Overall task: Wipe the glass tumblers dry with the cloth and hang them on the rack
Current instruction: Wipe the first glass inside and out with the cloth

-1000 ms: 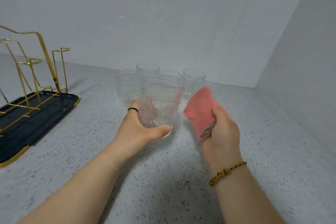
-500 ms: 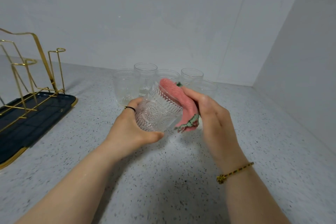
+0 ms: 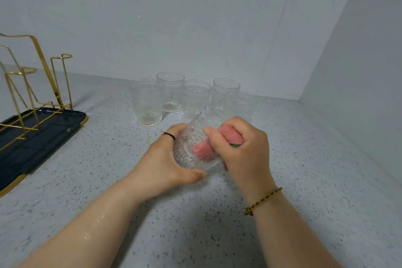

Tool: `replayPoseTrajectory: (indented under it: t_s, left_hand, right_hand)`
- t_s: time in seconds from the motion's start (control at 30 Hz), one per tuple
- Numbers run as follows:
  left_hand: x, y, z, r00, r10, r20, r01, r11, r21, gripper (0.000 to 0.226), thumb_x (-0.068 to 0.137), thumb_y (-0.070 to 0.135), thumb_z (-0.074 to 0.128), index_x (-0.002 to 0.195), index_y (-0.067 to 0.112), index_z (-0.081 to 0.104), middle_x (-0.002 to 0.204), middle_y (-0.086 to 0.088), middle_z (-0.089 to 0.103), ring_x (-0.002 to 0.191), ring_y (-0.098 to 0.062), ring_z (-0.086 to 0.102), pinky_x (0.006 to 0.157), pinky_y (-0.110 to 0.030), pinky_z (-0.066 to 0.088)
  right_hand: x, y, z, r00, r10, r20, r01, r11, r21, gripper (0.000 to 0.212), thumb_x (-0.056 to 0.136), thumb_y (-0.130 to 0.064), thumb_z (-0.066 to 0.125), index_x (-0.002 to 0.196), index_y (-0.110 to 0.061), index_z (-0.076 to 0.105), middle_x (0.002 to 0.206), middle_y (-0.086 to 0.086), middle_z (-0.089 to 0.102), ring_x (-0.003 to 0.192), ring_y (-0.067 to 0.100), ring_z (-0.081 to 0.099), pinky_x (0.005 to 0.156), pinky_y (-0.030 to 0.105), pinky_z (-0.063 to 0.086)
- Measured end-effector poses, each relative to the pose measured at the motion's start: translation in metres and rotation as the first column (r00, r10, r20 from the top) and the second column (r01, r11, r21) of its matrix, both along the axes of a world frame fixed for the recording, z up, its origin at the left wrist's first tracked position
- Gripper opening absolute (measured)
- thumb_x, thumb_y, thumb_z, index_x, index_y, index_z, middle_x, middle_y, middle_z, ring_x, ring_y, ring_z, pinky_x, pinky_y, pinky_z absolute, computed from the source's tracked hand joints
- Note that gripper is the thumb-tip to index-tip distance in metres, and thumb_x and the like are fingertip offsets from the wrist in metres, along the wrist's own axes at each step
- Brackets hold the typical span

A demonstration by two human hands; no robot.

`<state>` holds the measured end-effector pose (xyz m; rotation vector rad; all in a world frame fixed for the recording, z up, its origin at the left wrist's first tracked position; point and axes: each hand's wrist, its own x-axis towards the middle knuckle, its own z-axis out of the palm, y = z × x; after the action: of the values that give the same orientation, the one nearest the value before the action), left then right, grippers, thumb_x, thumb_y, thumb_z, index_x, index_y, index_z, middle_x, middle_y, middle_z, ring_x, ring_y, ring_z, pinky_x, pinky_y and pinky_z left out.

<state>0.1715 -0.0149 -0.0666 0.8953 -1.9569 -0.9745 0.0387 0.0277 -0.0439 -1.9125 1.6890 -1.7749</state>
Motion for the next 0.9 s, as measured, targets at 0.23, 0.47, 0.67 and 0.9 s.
replayPoseTrajectory:
  t_s: [0.23,0.47,0.67,0.9]
  left_hand:
    - [0.002,-0.006,-0.002,0.896,-0.194,-0.399,0.372,0.819,0.437,0.083,0.043,0.076,0.067,0.111,0.030,0.053,0.109,0.000,0.068,0.096,-0.012,0.067,0.083,-0.028,0.055]
    - [-0.010,-0.004,-0.005,0.868,-0.078,-0.490,0.397,0.701,0.592,0.057,0.072,0.054,0.042,0.107,0.010,0.052,0.063,-0.009,0.064,0.049,-0.016,0.063,0.050,-0.023,0.056]
    - [-0.004,-0.001,-0.006,0.957,-0.064,-0.284,0.142,0.954,0.265,0.061,0.073,0.012,0.071,0.109,0.047,0.035,0.107,0.011,0.054,0.076,0.001,0.065,0.070,-0.011,0.052]
    - [-0.008,-0.003,-0.006,0.881,-0.085,-0.465,0.377,0.719,0.584,0.054,0.065,0.058,0.043,0.102,0.021,0.058,0.084,-0.008,0.069,0.059,-0.019,0.066,0.065,-0.040,0.058]
  right_hand:
    - [-0.007,0.009,0.007,0.922,-0.071,0.380,0.098,0.994,-0.051,0.037,0.075,-0.019,0.068,0.049,-0.002,0.048,0.039,-0.003,0.041,0.035,0.012,0.039,0.032,0.022,0.034]
    - [-0.004,0.006,0.006,0.901,-0.033,0.432,0.024,0.999,0.027,0.032,0.078,-0.020,0.064,0.053,-0.007,0.049,0.039,0.000,0.045,0.029,0.012,0.039,0.027,0.018,0.035]
    - [-0.010,-0.001,0.002,0.822,-0.081,0.564,0.029,0.995,0.099,0.039,0.081,-0.027,0.061,0.052,-0.007,0.044,0.040,-0.010,0.035,0.031,0.007,0.035,0.029,0.015,0.034]
    - [-0.001,0.001,-0.002,0.838,-0.062,0.542,0.031,0.997,0.066,0.033,0.079,-0.024,0.064,0.057,-0.002,0.052,0.043,-0.002,0.041,0.037,0.011,0.038,0.030,0.018,0.037]
